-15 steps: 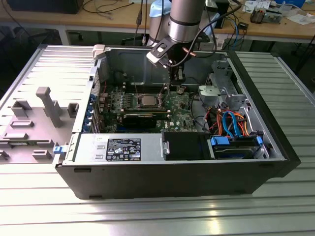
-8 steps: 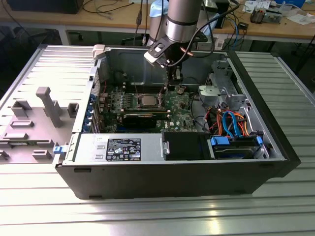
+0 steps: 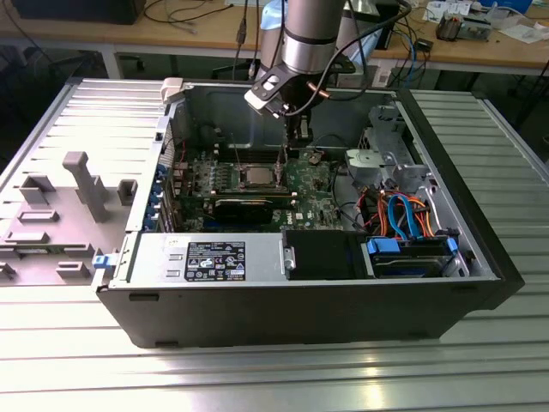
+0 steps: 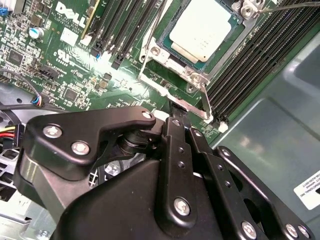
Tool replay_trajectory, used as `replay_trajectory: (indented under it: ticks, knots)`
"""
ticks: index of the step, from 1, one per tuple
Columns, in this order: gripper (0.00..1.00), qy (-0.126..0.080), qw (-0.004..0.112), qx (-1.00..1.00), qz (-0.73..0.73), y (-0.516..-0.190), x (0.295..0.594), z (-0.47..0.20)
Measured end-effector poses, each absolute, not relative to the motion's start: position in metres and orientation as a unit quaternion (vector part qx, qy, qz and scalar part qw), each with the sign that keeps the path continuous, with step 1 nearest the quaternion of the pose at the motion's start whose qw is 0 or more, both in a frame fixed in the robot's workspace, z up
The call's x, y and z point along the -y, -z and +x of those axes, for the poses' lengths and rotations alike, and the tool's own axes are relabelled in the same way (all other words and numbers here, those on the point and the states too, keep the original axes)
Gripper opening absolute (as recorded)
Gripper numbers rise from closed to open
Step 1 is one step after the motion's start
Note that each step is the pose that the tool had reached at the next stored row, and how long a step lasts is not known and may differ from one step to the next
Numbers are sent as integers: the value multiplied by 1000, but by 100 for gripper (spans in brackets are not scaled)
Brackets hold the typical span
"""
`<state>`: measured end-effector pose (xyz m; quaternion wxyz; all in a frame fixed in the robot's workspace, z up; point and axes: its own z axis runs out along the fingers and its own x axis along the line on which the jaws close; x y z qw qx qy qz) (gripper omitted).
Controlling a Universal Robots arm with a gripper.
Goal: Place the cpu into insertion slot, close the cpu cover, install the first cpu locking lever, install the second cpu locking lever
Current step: 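Close the cpu cover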
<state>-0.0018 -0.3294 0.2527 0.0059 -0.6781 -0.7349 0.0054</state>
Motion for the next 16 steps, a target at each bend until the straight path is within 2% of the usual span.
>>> replay_trajectory:
  ticks: [16]
  knots:
    - [11, -5, 6, 735, -678, -252, 328, -19]
